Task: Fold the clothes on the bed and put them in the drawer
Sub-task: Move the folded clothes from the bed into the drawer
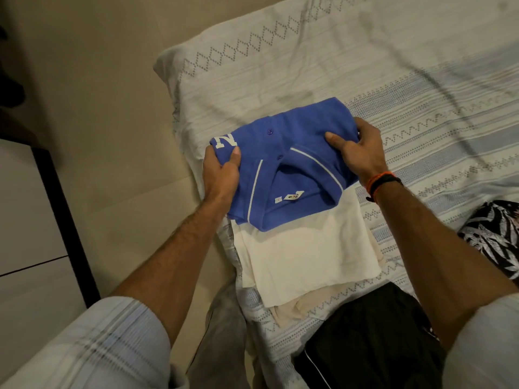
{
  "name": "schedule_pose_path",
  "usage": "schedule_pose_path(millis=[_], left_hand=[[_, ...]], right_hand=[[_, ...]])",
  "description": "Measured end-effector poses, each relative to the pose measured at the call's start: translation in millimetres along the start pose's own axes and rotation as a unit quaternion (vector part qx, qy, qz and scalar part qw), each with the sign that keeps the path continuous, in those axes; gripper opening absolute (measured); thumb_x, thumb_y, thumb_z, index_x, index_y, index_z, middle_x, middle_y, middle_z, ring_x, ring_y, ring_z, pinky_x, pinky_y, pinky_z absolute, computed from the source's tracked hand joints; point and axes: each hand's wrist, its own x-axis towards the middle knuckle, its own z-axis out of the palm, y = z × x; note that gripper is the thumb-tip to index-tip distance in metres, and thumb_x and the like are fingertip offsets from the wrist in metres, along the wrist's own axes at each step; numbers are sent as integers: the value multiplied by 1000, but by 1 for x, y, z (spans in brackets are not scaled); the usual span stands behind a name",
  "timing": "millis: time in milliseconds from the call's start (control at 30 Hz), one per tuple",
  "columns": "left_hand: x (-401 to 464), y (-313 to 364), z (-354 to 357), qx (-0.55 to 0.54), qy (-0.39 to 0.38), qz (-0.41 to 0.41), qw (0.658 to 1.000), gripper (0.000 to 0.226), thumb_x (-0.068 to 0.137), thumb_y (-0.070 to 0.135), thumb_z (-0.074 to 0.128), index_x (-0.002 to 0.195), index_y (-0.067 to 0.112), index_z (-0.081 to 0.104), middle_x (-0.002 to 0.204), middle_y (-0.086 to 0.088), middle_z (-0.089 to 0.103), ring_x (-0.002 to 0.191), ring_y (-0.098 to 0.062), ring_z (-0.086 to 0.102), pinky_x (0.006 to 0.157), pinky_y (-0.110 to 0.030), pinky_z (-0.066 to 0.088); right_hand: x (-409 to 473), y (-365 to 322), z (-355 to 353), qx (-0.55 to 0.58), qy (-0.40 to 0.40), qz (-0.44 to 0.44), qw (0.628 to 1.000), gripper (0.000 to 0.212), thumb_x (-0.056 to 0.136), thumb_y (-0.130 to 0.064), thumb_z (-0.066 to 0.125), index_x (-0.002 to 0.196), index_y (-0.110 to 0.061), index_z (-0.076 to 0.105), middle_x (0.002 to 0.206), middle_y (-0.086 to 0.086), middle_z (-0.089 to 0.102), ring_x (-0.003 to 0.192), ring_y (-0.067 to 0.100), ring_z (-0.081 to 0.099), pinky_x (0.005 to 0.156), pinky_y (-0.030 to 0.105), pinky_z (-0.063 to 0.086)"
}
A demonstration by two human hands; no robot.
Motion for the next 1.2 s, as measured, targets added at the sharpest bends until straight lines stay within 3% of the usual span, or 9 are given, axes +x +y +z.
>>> schedule_pose_path(millis=[233,367,533,700,800,933,1200], left_hand=[[-45,11,-15,-41,-17,12,999,32,93,6,61,125,12,57,112,1,67,96,-14,66,87,-33,56],[-86,1,-20,-51,-18,51,997,38,92,4,63,126,18,53,121,-4,66,107,-20,66,93,-41,56],[-134,-17,-24,-61,-29,80,994,47,86,5,65,131,11,52,122,-10,67,107,-25,67,94,-50,55],[-157,-7,-29,-72,-25,104,992,58,77,17,64,133,11,51,123,-9,66,108,-23,67,95,-46,55],[-168,0,-36,-78,-31,92,992,55,82,13,67,135,11,51,122,-6,67,107,-22,67,94,-47,55],[-196,-3,-47,-79,-30,76,993,42,91,3,65,129,16,54,119,-4,68,106,-22,67,95,-48,55],[-238,-49,-54,-66,-58,43,995,50,89,0,65,130,24,51,124,-3,65,111,-24,64,98,-50,52]], right_hand=[[-42,-2,-22,55,-12,-22,998,37,84,-20,77,118,-12,64,111,-2,69,102,14,67,91,40,56],[-75,4,-42,66,-18,-39,997,40,85,-21,77,122,-14,62,117,-1,68,105,15,65,91,37,55],[-116,19,-64,100,-18,-53,993,35,87,-14,75,119,-9,61,108,-2,67,93,6,65,78,22,54],[-136,18,-78,134,-16,-56,989,27,87,-12,75,111,-14,62,107,1,68,100,19,67,87,34,57],[-150,9,-86,154,-14,-59,986,28,86,-12,75,111,-14,62,105,-2,69,100,18,68,85,33,58],[-181,5,-96,146,-13,-65,987,35,85,-13,76,117,-10,61,113,6,68,103,21,67,85,35,57],[-229,35,-105,73,-23,-40,996,37,86,-10,75,119,-7,59,109,5,65,99,22,63,87,37,53]])
